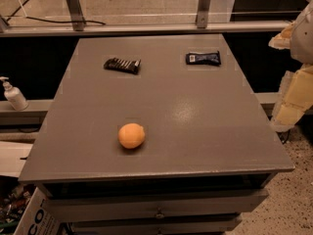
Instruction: Move rxbar chocolate near rxbar blueberry
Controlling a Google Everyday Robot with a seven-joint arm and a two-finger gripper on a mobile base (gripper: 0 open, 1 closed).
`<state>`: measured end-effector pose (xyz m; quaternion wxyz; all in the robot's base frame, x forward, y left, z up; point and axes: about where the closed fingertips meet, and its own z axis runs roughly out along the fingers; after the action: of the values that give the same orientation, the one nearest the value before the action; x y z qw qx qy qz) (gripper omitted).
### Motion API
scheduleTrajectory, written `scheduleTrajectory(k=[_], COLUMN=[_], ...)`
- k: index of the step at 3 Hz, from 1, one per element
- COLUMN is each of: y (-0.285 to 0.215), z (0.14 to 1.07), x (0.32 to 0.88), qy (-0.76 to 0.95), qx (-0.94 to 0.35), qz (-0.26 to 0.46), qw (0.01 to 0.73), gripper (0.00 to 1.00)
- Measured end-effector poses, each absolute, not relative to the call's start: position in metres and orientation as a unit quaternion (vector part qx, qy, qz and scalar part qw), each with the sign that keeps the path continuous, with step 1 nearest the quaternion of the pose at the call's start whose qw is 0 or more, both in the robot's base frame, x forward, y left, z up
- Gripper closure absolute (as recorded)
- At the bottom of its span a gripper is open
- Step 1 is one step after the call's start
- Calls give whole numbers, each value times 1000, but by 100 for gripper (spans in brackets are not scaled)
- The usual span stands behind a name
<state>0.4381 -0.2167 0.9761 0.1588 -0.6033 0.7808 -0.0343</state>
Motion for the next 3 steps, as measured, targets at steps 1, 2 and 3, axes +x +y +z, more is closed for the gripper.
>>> scheduleTrajectory(k=[1,2,3], y=[-217,-215,-210], z=[976,975,970], x=[438,439,444], qy=[781,777,765], qx=[-603,-607,-623], qz=[-34,-34,-29], qw=[159,160,158], gripper=[0,0,0])
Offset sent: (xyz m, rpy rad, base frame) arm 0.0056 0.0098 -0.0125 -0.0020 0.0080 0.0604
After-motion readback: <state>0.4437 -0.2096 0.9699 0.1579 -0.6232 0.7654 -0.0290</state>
